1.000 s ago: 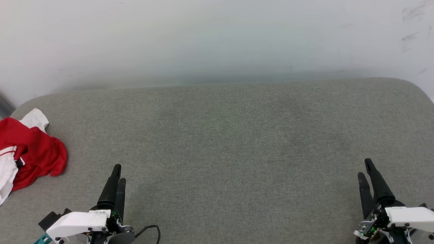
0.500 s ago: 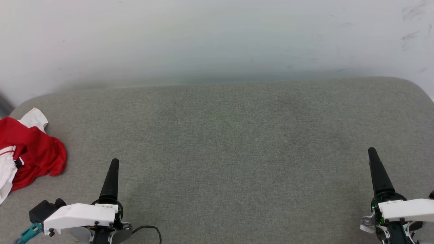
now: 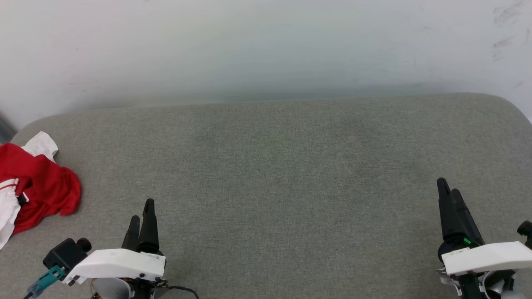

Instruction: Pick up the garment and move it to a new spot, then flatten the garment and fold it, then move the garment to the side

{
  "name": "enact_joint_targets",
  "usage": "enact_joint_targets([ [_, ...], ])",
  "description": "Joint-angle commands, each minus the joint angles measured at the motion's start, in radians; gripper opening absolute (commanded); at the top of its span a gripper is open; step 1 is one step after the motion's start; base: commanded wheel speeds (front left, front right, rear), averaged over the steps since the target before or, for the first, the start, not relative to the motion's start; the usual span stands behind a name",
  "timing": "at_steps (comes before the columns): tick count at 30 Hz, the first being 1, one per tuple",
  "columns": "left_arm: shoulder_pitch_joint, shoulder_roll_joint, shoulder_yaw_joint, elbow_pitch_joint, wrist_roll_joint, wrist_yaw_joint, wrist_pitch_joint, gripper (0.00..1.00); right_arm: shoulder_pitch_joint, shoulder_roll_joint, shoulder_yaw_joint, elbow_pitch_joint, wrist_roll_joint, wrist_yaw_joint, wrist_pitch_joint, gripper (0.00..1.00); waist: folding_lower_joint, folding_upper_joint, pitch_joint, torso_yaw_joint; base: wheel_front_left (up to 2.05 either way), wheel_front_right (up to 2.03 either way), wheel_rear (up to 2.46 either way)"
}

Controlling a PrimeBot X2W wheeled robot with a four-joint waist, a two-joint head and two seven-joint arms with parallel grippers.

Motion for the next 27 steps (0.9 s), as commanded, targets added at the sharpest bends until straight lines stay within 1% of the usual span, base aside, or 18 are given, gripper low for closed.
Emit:
enact_joint_targets([
  [1,-0.003,0.002,-0.006,-0.022,0.045,0.011,-0.011,1.0,0.001,-0.001,0.005,-0.024,-0.043,0.0,-0.012,1.0,0.0,-0.0001,0.0,0.0,0.0,0.0,0.0],
  [13,0.018,0.003,-0.048,-0.043,0.235,0.04,-0.05,1.0,0.025,-0.001,0.016,-0.048,-0.227,0.0,-0.052,1.0,0.0,-0.0001,-0.001,0.002,0.0,0.0,0.0],
  [27,0.037,0.012,-0.088,-0.056,0.409,0.047,-0.092,1.0,0.048,-0.001,0.021,-0.068,-0.402,0.0,-0.093,1.0,0.0,-0.0001,-0.003,0.004,0.0,0.0,0.0],
])
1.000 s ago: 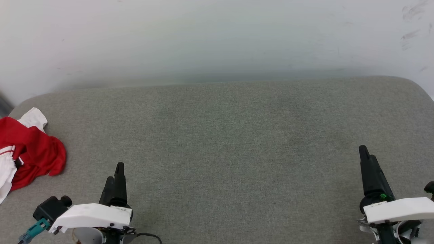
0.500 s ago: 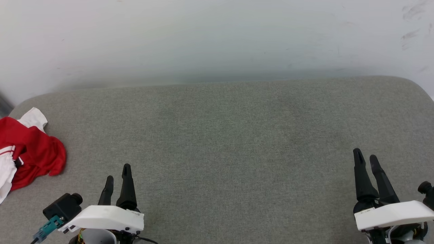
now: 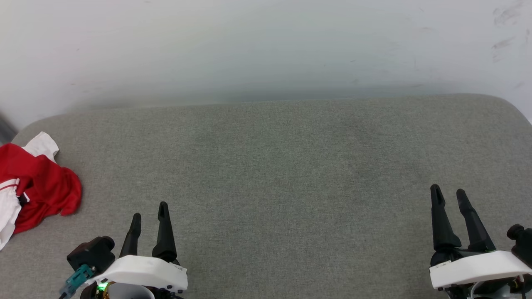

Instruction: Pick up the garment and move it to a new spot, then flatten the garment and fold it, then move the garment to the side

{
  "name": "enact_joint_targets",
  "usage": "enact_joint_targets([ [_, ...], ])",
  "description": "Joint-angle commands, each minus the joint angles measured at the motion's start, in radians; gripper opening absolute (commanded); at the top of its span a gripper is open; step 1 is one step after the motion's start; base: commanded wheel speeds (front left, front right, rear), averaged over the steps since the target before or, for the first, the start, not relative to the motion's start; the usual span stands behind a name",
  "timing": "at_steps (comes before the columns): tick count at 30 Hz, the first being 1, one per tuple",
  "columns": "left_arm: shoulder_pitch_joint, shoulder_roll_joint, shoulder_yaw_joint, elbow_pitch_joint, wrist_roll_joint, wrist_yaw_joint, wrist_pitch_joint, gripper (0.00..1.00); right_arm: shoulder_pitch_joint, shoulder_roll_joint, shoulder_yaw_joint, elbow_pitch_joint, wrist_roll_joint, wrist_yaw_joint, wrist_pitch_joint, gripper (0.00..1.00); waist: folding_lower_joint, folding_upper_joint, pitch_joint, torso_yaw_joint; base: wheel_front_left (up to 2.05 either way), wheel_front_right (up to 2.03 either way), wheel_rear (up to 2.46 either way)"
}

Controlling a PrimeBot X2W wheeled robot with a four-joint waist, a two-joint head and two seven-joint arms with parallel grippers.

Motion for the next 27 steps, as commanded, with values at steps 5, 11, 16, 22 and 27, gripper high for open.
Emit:
enact_joint_targets([
  [5,0.006,0.008,-0.014,-0.017,0.079,0.008,-0.023,1.0,0.005,-0.001,-0.002,-0.024,-0.076,0.0,-0.022,1.0,0.0,-0.0001,0.001,0.0,0.0,0.0,0.0],
  [11,0.012,0.008,-0.021,-0.016,0.15,0.014,-0.041,1.0,0.017,0.0,-0.006,-0.03,-0.15,0.0,-0.04,1.0,0.0,-0.0001,0.002,0.002,0.0,0.0,0.0],
  [16,0.018,0.008,-0.025,-0.016,0.197,0.014,-0.054,1.0,0.024,0.0,-0.005,-0.032,-0.201,0.0,-0.051,1.0,0.0,-0.0001,0.001,0.002,0.0,0.0,0.0],
  [22,0.024,0.007,-0.026,-0.018,0.248,0.01,-0.067,1.0,0.032,0.0,-0.003,-0.037,-0.256,0.0,-0.066,1.0,0.0,-0.0001,0.001,0.001,0.0,0.0,0.0],
  [27,0.028,0.005,-0.026,-0.009,0.288,0.008,-0.079,1.0,0.037,0.0,-0.007,-0.037,-0.302,0.0,-0.077,1.0,0.0,-0.0001,0.002,0.002,0.0,0.0,0.0],
])
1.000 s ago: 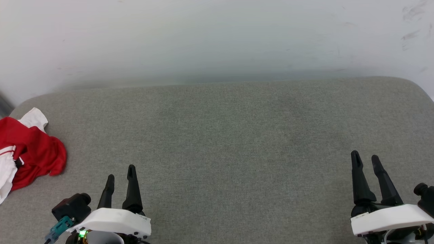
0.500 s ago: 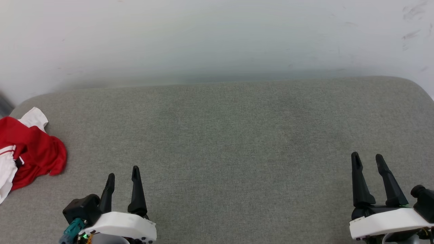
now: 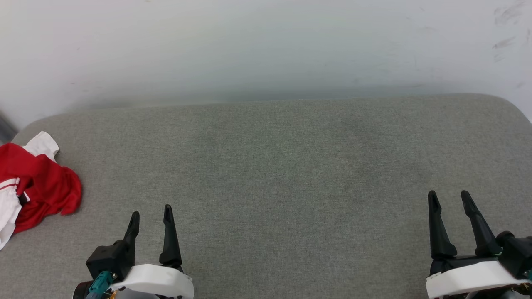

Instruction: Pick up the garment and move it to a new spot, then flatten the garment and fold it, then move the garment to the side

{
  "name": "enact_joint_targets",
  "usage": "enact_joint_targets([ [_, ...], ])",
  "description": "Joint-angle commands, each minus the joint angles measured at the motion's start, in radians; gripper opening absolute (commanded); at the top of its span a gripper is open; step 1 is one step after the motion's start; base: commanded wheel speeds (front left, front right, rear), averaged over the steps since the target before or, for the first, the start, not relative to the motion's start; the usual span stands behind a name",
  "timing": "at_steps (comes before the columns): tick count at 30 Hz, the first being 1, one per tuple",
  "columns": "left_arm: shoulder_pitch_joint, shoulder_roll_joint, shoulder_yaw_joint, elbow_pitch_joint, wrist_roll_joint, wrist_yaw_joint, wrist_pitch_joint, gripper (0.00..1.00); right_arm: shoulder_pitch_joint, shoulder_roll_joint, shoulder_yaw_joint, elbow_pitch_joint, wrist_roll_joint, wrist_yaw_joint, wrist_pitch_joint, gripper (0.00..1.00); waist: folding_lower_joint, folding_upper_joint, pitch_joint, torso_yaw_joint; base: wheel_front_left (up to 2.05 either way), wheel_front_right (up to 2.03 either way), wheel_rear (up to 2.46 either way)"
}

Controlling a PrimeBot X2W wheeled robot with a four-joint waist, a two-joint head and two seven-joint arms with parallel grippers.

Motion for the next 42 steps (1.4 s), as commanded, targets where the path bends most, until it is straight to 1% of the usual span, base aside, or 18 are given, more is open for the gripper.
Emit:
enact_joint_targets([
  [1,0.005,0.003,-0.003,-0.001,0.028,-0.002,-0.012,1.0,0.006,0.0,-0.002,-0.01,-0.031,0.0,-0.011,1.0,0.0,-0.0001,0.0,0.0,0.0,0.0,0.0],
  [10,0.012,-0.001,0.002,0.022,0.091,-0.007,-0.03,1.0,0.019,0.0,0.003,-0.012,-0.103,0.0,-0.029,1.0,0.0,-0.0001,0.001,0.0,0.0,0.0,0.0],
  [25,0.015,-0.005,0.004,0.046,0.163,-0.018,-0.056,1.0,0.032,0.0,0.008,-0.024,-0.162,0.0,-0.056,1.0,0.0,-0.0001,0.002,0.003,0.0,0.0,0.0],
  [33,0.021,-0.005,0.002,0.043,0.183,-0.015,-0.071,1.0,0.043,0.001,0.011,-0.029,-0.194,0.0,-0.069,1.0,0.0,-0.0001,-0.001,0.002,0.0,0.0,0.0],
  [42,0.016,-0.005,0.013,0.057,0.146,-0.028,-0.071,1.0,0.041,0.001,0.015,-0.013,-0.142,0.0,-0.068,1.0,0.0,-0.0001,-0.002,0.002,0.0,0.0,0.0],
])
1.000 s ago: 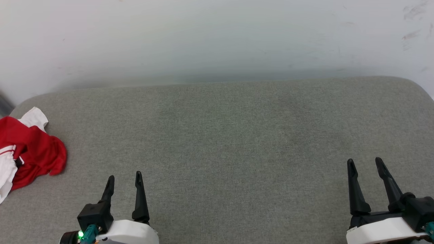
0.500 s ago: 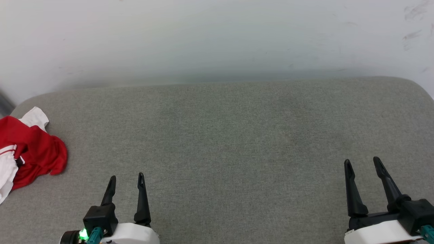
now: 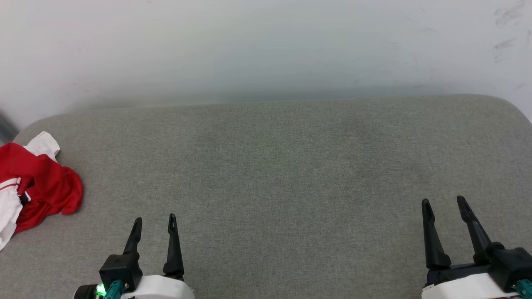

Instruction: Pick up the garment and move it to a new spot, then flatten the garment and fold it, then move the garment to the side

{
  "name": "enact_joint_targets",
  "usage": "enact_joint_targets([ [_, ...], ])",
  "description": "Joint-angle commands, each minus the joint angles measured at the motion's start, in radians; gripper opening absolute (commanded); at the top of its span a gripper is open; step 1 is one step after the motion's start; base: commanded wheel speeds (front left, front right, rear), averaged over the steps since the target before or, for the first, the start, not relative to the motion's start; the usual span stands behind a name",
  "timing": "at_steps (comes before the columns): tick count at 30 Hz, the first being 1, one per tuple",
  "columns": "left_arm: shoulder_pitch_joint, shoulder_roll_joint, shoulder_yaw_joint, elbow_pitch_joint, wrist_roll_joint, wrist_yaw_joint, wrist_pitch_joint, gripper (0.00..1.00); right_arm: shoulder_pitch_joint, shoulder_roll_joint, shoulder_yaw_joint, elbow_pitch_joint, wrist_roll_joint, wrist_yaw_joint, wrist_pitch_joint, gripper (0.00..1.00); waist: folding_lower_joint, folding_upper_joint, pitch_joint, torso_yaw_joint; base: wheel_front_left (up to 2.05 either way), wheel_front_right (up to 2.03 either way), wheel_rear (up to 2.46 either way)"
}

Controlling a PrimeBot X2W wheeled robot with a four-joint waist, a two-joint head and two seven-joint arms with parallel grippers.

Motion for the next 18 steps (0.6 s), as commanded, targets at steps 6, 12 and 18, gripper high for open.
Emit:
enact_joint_targets([
  [6,0.003,-0.001,0.009,0.006,-0.004,-0.001,-0.008,1.0,0.006,0.001,0.011,0.017,0.038,0.0,-0.002,1.0,0.0,0.0,0.0,-0.001,0.0,0.0,0.0],
  [12,0.008,-0.001,0.012,0.006,-0.01,-0.002,-0.008,1.0,0.007,0.001,0.013,0.022,0.044,0.0,-0.002,1.0,0.0,0.0,0.001,-0.002,0.0,0.0,0.0],
  [18,0.007,-0.001,0.013,0.008,-0.003,0.001,-0.008,1.0,0.007,0.001,0.012,0.019,0.044,0.0,-0.002,1.0,0.0,0.0,0.004,-0.001,0.0,0.0,0.0],
])
